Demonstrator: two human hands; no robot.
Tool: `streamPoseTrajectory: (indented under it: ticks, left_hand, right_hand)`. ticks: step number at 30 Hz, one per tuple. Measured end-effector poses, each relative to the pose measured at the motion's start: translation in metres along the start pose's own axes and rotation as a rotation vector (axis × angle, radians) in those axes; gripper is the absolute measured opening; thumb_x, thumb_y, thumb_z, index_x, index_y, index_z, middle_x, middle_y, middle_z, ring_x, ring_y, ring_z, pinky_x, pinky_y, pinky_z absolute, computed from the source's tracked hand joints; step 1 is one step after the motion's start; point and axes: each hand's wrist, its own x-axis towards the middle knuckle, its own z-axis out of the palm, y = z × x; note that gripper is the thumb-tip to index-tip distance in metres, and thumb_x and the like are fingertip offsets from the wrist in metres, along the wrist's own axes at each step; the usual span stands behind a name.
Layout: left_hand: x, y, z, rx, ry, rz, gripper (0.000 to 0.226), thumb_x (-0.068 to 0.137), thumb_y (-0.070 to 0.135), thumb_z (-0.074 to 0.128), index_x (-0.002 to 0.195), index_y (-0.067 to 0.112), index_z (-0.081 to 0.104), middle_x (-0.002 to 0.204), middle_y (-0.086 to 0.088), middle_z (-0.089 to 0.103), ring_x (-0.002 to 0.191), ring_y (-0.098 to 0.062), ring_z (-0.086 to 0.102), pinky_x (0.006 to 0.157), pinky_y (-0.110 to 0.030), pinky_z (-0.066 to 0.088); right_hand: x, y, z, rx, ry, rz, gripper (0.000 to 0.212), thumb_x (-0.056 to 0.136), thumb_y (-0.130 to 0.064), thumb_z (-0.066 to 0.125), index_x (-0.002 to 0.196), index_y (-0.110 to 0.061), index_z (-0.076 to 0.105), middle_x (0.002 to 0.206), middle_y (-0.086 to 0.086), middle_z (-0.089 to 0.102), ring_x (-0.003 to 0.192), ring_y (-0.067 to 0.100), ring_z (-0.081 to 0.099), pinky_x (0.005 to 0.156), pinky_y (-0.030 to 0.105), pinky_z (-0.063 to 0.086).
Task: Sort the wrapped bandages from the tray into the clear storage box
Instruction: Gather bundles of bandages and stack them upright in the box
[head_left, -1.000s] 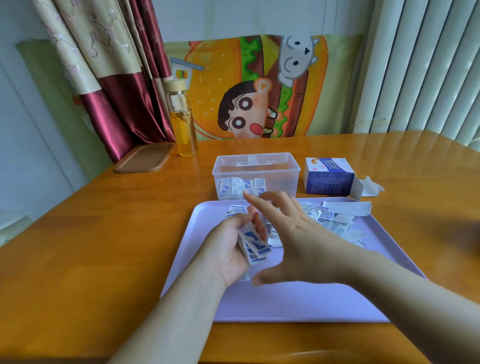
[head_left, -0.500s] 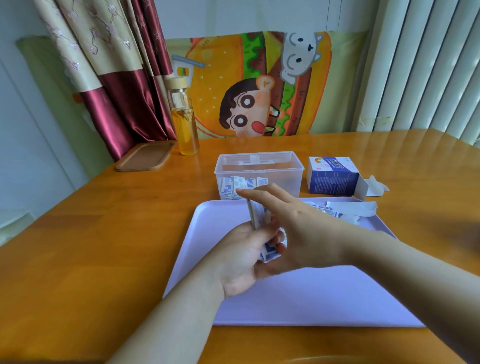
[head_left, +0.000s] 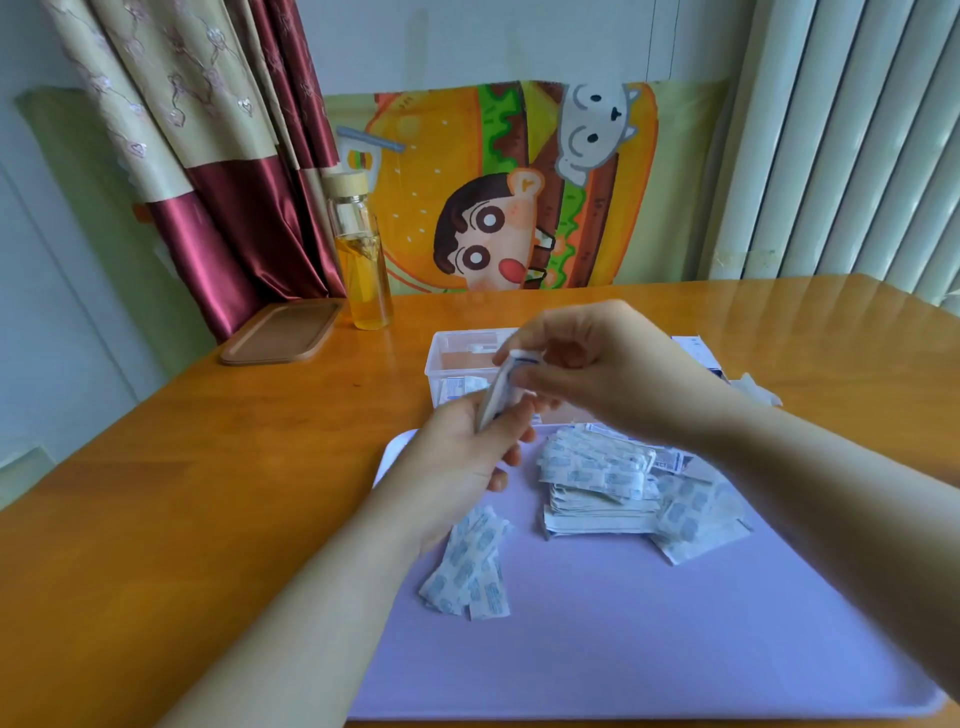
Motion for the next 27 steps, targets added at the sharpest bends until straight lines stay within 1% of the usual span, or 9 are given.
streamPoseTrajectory:
  ticks: [4, 7, 10, 15, 18, 20, 23, 25, 27]
  left_hand:
    - [0.026, 0.021, -0.015, 0.148, 0.029, 0.139, 0.025, 0.092, 0.030, 0.055, 0.092, 0.007, 0.063, 0.057, 0.004, 0.039, 0.052, -0.011, 0.035, 0.047, -0.022, 0.029]
    - [0.050, 0.033, -0.030, 0.252, 0.045, 0.170, 0.027, 0.086, 0.031, 0.065, 0.091, 0.005, 0.061, 0.059, -0.002, 0.044, 0.056, -0.017, 0.037, 0.051, -0.029, 0.031]
    - [0.076, 0.039, -0.037, 0.308, 0.028, 0.156, 0.029, 0.084, 0.028, 0.068, 0.095, 0.002, 0.062, 0.069, -0.007, 0.049, 0.059, -0.015, 0.041, 0.054, -0.027, 0.035]
    - [0.117, 0.039, -0.040, 0.387, -0.094, 0.106, 0.017, 0.084, 0.032, 0.068, 0.094, 0.019, 0.061, 0.076, 0.001, 0.060, 0.059, -0.007, 0.053, 0.050, -0.023, 0.043]
    - [0.147, 0.024, -0.054, 0.839, 0.027, 0.085, 0.037, 0.084, 0.034, 0.067, 0.117, 0.021, 0.056, 0.101, 0.003, 0.062, 0.084, -0.011, 0.057, 0.065, -0.022, 0.045]
    - [0.163, 0.013, -0.064, 1.051, 0.053, 0.082, 0.028, 0.087, 0.026, 0.066, 0.114, 0.019, 0.062, 0.107, 0.001, 0.063, 0.089, -0.013, 0.055, 0.071, -0.023, 0.042]
    - [0.184, -0.001, -0.065, 1.219, -0.219, 0.019, 0.020, 0.089, 0.018, 0.061, 0.108, 0.016, 0.069, 0.104, 0.003, 0.065, 0.091, -0.014, 0.057, 0.075, -0.025, 0.044]
    - [0.193, -0.005, -0.060, 1.303, -0.406, -0.027, 0.021, 0.088, 0.019, 0.061, 0.107, 0.017, 0.069, 0.095, 0.007, 0.063, 0.087, -0.014, 0.058, 0.073, -0.027, 0.047]
    - [0.201, -0.009, -0.056, 1.355, -0.485, -0.065, 0.017, 0.088, 0.021, 0.061, 0.103, 0.021, 0.070, 0.090, 0.008, 0.061, 0.085, -0.014, 0.058, 0.071, -0.026, 0.047]
  right_hand:
    - [0.030, 0.003, -0.009, 0.274, 0.034, 0.059, 0.010, 0.082, -0.003, 0.068, 0.087, -0.012, 0.067, 0.079, 0.013, 0.072, 0.066, 0.018, 0.067, 0.065, 0.025, 0.056]
    - [0.051, 0.013, -0.014, 0.386, 0.000, 0.139, 0.012, 0.081, -0.001, 0.068, 0.086, -0.011, 0.067, 0.081, 0.010, 0.073, 0.069, 0.015, 0.068, 0.065, 0.021, 0.055]
    - [0.069, 0.026, -0.013, 0.457, -0.031, 0.184, 0.010, 0.082, -0.004, 0.067, 0.092, -0.006, 0.068, 0.090, 0.016, 0.073, 0.082, 0.028, 0.070, 0.079, 0.032, 0.058]
    - [0.099, 0.053, -0.011, 0.389, 0.035, 0.272, 0.008, 0.085, -0.008, 0.066, 0.092, -0.007, 0.068, 0.094, 0.018, 0.072, 0.090, 0.036, 0.068, 0.086, 0.043, 0.055]
    - [0.118, 0.082, -0.019, 0.228, 0.108, 0.422, 0.002, 0.086, -0.012, 0.065, 0.086, -0.012, 0.064, 0.097, 0.016, 0.071, 0.082, 0.025, 0.069, 0.083, 0.037, 0.057]
    - [0.128, 0.100, -0.020, 0.064, 0.064, 0.509, 0.006, 0.086, -0.015, 0.065, 0.088, -0.011, 0.061, 0.091, 0.011, 0.069, 0.070, 0.014, 0.064, 0.074, 0.028, 0.057]
    - [0.139, 0.121, -0.009, -0.018, -0.126, 0.634, 0.014, 0.086, -0.011, 0.066, 0.097, -0.004, 0.062, 0.080, 0.010, 0.068, 0.063, 0.013, 0.061, 0.064, 0.024, 0.055]
    - [0.145, 0.130, 0.002, 0.075, -0.278, 0.737, 0.020, 0.086, -0.005, 0.064, 0.104, 0.000, 0.060, 0.078, 0.010, 0.065, 0.064, 0.014, 0.060, 0.062, 0.022, 0.053]
    - [0.149, 0.137, 0.011, 0.160, -0.397, 0.813, 0.021, 0.087, -0.001, 0.062, 0.107, -0.001, 0.057, 0.085, 0.012, 0.065, 0.067, 0.014, 0.059, 0.065, 0.022, 0.052]
